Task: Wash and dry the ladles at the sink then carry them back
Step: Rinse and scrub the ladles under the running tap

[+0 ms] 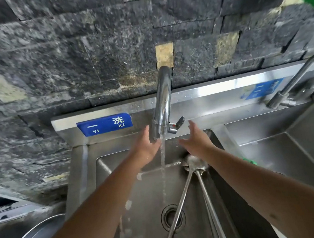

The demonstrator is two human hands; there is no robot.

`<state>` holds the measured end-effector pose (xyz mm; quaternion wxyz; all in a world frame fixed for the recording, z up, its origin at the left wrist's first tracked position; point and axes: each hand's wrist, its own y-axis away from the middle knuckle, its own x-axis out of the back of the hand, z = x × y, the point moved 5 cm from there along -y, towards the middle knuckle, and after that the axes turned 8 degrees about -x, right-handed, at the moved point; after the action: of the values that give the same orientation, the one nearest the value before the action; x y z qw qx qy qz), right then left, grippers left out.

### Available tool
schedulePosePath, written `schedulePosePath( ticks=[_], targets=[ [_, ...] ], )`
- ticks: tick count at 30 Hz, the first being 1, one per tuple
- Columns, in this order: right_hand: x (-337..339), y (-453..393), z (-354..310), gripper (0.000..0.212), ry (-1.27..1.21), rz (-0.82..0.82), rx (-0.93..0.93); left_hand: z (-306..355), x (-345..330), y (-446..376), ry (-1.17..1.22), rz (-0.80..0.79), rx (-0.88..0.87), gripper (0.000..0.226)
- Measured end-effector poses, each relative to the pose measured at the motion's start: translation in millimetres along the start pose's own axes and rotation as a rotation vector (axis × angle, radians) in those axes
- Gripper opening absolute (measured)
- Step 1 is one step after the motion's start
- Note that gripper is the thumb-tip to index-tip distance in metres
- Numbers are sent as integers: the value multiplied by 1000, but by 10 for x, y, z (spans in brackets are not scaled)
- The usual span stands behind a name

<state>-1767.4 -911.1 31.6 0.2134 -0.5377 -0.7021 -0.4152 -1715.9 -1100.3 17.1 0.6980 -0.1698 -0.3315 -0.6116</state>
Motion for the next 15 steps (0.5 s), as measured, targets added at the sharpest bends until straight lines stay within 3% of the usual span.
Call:
schedulePosePath(
  ticks=[4,7,10,15],
  targets=[
    [178,-80,-316,48,-92,8,1,252,61,-245,6,2,-70,59],
    [203,-142,-383,30,-78,50,-44,321,35,-270,10,-107,-77,49],
    [198,-182,-410,29,-107,59,-59,362,67,-289,26,-99,-87,52],
    [161,-166,-494,57,-194,19,-39,573,194,-110,-147,-102,-137,34]
  ],
)
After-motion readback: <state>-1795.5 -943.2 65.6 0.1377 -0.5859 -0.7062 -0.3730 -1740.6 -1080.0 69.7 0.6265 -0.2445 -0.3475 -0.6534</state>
